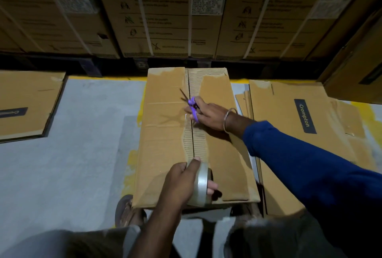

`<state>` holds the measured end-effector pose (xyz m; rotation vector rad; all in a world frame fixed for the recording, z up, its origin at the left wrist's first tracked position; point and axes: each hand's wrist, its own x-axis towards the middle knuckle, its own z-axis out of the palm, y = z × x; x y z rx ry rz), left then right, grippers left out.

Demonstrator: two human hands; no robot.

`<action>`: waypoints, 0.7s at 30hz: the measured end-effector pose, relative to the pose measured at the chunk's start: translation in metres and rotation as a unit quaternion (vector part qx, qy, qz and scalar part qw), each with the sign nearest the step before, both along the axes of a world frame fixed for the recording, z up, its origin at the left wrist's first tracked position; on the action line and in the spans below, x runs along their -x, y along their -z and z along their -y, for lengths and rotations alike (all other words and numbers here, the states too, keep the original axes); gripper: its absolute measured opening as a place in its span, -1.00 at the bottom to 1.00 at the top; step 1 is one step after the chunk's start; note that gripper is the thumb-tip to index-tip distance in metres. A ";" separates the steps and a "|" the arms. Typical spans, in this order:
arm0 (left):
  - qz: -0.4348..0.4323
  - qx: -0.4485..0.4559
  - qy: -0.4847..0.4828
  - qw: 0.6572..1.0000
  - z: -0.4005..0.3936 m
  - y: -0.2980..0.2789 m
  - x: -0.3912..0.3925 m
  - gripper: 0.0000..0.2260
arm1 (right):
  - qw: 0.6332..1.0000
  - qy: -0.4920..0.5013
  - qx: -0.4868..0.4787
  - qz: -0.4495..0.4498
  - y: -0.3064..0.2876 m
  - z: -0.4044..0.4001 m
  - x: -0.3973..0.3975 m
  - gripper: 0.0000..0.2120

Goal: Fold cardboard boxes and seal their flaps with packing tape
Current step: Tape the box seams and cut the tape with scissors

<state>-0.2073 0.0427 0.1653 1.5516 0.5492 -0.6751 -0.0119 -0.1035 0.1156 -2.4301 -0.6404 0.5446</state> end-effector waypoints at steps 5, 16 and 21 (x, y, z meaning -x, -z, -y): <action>0.007 0.015 -0.030 0.999 0.003 0.001 -0.001 -0.55 | 0.999 -0.032 0.028 -0.007 0.001 0.010 0.062 -0.74; 0.066 -0.071 -0.018 0.995 0.004 0.009 0.016 -0.41 | 0.999 0.017 0.024 0.018 0.020 0.001 0.069 -0.66; -0.018 -0.055 0.049 0.997 -0.001 -0.001 0.089 -0.54 | 0.999 0.027 0.033 0.015 0.029 -0.003 0.069 -0.59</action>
